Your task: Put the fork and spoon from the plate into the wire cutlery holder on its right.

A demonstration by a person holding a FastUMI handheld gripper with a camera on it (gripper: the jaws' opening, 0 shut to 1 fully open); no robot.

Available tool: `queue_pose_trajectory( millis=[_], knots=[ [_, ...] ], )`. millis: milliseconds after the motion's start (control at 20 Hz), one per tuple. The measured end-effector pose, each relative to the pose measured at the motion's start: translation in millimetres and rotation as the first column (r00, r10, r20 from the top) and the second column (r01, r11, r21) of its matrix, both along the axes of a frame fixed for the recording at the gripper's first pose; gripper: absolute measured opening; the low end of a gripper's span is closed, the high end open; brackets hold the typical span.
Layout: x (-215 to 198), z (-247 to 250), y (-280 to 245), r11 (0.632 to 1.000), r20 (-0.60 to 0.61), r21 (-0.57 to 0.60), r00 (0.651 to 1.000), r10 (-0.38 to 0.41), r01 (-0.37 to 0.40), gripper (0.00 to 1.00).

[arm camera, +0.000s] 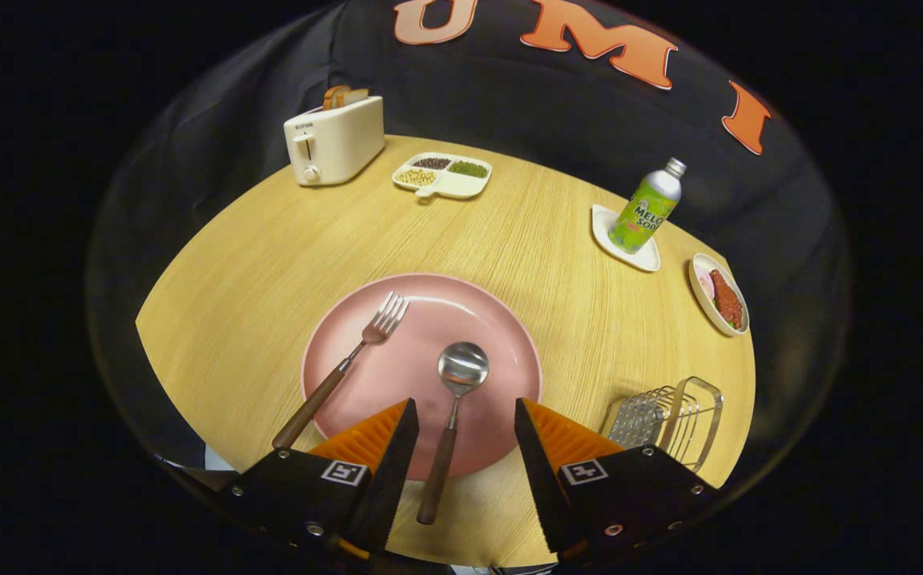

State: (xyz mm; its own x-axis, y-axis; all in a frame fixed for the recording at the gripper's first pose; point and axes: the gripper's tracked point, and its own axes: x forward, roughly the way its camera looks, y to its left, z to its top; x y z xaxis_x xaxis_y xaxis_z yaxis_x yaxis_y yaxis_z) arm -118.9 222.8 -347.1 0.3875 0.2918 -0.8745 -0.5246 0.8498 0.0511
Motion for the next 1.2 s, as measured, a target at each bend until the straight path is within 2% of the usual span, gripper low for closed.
queue_pose_trajectory(
  millis=[350, 400, 450, 600, 650, 850, 1200],
  knots=[
    [-18.8, -36.3, -6.4, 0.996, -0.207, -0.088, 0.978, -0.022, 0.004, 0.4],
    [-20.1, -37.9, -7.0, 0.995, -0.219, -0.097, 0.975, -0.025, 0.004, 0.36],
    [-20.7, -39.9, -7.5, 0.995, -0.223, -0.103, 0.974, -0.023, -0.001, 0.28],
    [-26.2, -43.6, -8.1, 0.991, -0.249, -0.131, 0.968, -0.033, 0.001, 0.18],
    [-26.8, -44.3, -7.9, 0.991, -0.254, -0.13, 0.966, -0.039, 0.006, 0.12],
    [-27.0, -38.2, -0.3, 0.997, -0.261, -0.075, 0.965, -0.033, 0.014, 0.07],
    [-12.8, 6.7, -10.0, 0.998, -0.17, 0.014, 0.983, -0.065, 0.068, 0.05]
  ],
)
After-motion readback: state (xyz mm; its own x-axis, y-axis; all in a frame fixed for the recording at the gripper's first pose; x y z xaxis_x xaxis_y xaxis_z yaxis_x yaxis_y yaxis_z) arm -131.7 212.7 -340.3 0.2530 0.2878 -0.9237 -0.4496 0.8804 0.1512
